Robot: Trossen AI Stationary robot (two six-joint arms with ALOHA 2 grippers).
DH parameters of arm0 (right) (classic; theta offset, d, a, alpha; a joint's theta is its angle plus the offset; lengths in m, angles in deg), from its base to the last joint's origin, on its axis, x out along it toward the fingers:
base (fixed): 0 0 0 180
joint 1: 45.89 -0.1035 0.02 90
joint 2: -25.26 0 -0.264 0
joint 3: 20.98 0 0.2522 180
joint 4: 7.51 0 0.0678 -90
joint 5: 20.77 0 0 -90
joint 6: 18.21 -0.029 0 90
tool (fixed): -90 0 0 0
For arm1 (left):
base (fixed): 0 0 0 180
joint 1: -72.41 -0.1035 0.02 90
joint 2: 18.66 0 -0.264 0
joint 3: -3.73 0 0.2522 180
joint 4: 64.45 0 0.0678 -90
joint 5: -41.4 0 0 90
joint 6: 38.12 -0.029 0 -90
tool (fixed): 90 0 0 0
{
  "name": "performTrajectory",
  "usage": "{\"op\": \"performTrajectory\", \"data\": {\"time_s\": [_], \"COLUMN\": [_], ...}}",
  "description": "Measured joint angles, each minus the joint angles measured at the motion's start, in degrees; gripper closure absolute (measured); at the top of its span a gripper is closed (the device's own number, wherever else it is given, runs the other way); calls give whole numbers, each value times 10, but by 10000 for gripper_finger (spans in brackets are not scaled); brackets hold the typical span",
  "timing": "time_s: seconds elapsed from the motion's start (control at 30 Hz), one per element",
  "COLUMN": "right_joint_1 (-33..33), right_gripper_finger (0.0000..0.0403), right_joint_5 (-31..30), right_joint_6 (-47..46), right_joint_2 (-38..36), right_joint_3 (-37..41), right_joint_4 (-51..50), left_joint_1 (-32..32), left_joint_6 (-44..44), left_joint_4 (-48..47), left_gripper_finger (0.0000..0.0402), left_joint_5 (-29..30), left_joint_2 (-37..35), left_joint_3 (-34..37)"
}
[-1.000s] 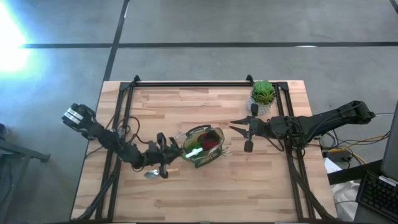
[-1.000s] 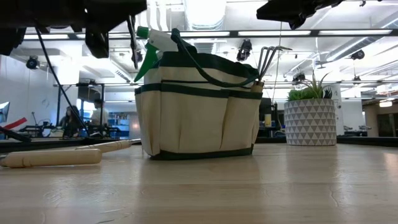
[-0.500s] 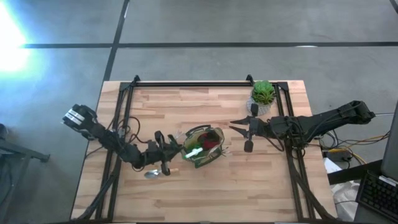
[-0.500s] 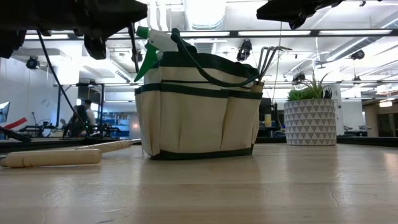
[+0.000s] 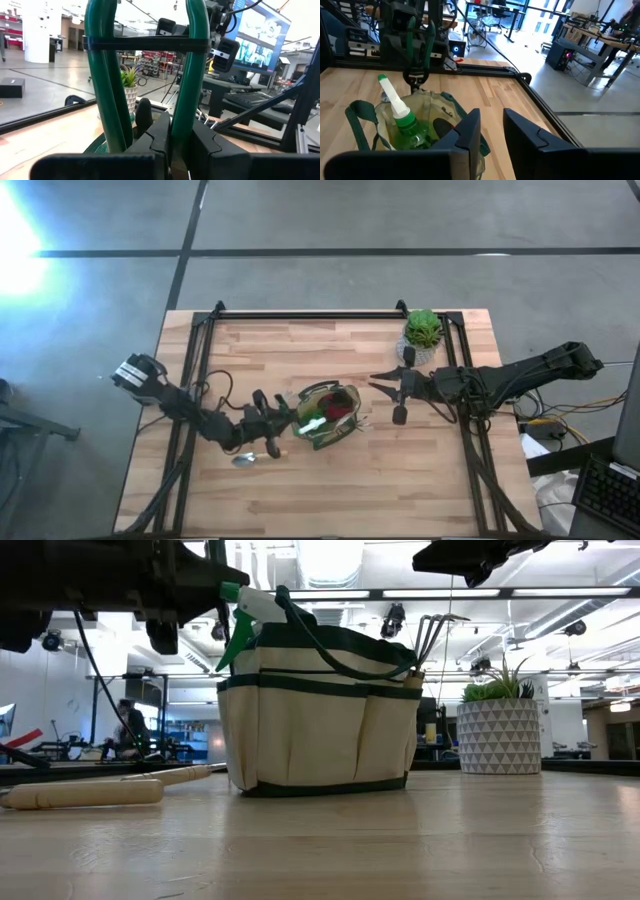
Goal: Pick & Place Garden tools in Gardening bag
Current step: Put the green shears into the green gardening bag
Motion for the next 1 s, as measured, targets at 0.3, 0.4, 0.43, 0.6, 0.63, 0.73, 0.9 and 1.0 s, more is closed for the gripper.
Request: {"op": "performTrajectory", "data": {"time_s": [0.3, 0.4, 0.43, 0.6, 0.63, 0.73, 0.9, 1.0], "right_joint_1": [0, 0, 0, 0, 0, 0, 0, 0], "right_gripper_finger": [324, 329, 331, 330, 329, 323, 317, 317], "right_joint_5": [0, 0, 0, 0, 0, 0, 0, 0], "right_joint_6": [0, 0, 0, 0, 0, 0, 0, 0], "right_joint_2": [0, 0, 0, 0, 0, 0, 0, 0], "right_joint_3": [3, 3, 3, 3, 3, 3, 3, 3], "right_joint_4": [0, 0, 0, 0, 0, 0, 0, 0], "left_joint_1": [0, 0, 0, 0, 1, 0, 0, 1], "left_joint_6": [-4, -1, 0, 12, 12, 12, 14, 12], "left_joint_4": [27, 37, 37, 37, 38, 38, 38, 37], "left_gripper_finger": [365, 365, 365, 365, 365, 365, 365, 365], "left_joint_5": [0, -3, -4, -18, -19, -26, -29, -30], "left_joint_2": [38, 47, 48, 52, 53, 56, 60, 60], "left_joint_3": [0, 1, 0, 1, 2, 2, 6, 7]}}
